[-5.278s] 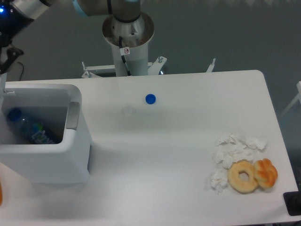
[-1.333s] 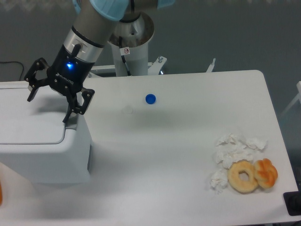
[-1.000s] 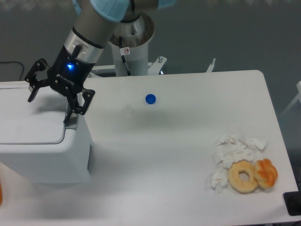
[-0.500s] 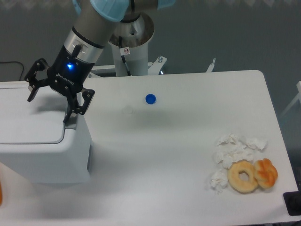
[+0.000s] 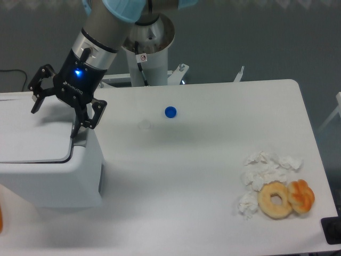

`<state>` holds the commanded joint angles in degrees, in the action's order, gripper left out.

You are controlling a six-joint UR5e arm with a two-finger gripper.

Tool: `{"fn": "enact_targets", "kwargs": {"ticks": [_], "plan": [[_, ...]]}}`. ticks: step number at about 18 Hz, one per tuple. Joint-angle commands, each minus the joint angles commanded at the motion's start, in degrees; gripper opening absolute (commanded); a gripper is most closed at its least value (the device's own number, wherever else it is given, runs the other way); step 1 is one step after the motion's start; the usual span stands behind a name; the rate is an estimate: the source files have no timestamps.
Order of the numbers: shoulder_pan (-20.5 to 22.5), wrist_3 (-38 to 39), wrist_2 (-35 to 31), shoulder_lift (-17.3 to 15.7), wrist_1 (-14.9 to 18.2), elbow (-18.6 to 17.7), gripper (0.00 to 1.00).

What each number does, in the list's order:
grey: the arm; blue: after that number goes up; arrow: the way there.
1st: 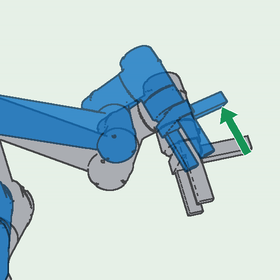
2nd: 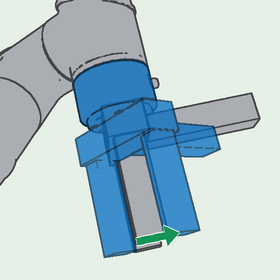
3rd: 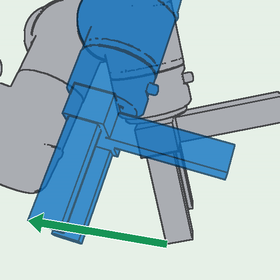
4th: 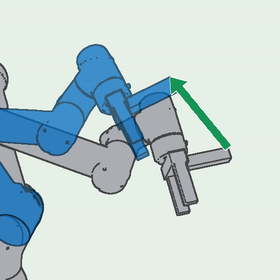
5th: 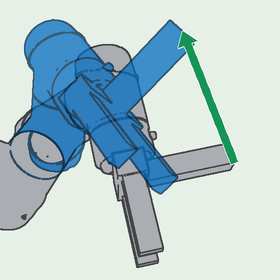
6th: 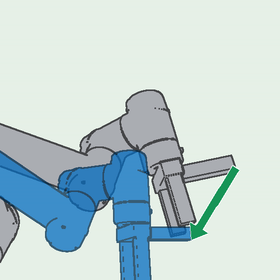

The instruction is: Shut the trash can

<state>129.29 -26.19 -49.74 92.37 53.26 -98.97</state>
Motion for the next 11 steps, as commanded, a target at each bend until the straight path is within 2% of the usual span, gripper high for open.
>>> {"fn": "enact_targets", "kwargs": {"ticks": [4, 11], "plan": [[0.0, 0.0, -6.8, -0.4, -0.3, 0.6, 1.0], [2.9, 0.1, -9.7, -1.1, -0.3, 2.4, 1.0]]}}
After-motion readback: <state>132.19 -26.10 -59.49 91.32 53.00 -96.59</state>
